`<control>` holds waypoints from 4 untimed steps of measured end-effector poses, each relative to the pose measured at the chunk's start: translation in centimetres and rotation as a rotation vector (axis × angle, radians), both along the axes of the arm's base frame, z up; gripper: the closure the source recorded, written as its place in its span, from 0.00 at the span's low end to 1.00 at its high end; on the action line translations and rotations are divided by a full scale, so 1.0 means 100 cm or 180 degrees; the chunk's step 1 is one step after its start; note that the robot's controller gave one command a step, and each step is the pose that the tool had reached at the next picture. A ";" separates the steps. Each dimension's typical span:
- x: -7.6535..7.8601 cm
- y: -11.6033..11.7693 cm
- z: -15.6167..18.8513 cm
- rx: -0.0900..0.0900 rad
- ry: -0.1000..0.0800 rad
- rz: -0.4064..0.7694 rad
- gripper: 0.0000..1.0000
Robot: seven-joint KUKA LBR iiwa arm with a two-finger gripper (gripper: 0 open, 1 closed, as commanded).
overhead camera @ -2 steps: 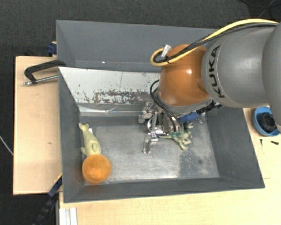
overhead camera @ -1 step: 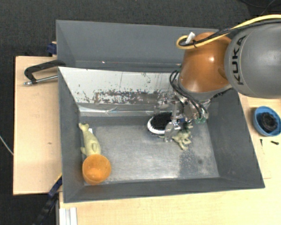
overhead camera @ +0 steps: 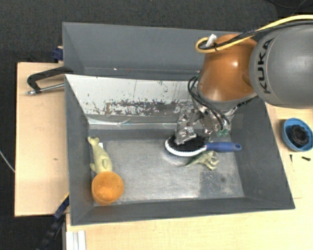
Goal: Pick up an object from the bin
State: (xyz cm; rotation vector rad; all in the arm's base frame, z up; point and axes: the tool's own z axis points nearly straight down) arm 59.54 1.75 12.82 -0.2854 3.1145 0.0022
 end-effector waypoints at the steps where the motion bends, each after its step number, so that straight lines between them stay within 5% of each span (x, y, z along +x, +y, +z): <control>1: -0.002 0.000 -0.002 -0.0002 0.0017 0.0001 0.00; 2: -0.014 -0.035 -0.046 -0.0018 0.0054 0.0567 0.00; 3: -0.014 -0.033 -0.046 -0.0011 0.0040 0.0567 1.00; 4: -0.037 -0.022 0.107 -0.0018 0.0004 0.1157 1.00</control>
Offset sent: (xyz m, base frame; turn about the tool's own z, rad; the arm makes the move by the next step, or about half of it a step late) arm 0.0000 0.0000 0.0000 0.0000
